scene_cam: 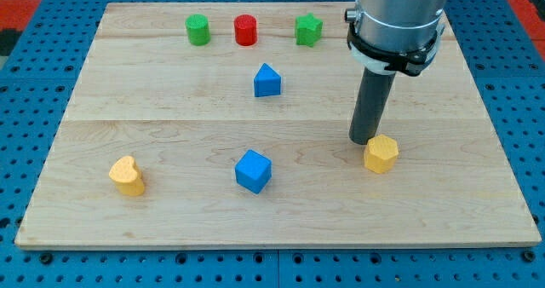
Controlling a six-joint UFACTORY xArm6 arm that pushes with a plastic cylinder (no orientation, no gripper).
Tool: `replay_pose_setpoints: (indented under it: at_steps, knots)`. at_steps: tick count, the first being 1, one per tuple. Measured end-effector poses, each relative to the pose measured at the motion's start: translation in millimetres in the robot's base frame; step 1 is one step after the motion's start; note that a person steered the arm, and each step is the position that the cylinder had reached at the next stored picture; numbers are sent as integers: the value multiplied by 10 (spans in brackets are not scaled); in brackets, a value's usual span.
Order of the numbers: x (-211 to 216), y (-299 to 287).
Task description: Place the triangle and the hexagon vertical to each other
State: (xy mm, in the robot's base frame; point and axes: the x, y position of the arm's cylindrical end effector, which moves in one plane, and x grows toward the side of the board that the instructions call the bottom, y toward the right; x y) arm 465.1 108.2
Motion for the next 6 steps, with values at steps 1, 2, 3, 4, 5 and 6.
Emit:
replay_pose_setpoints:
  at_steps: [1,2,3,4,5,6]
  knots:
    - [-134,-955]
    - [-268,-2000]
    - [-842,-2179]
    - [-1070,-1787]
    - [-1071,-1003]
    - [-1026,-395]
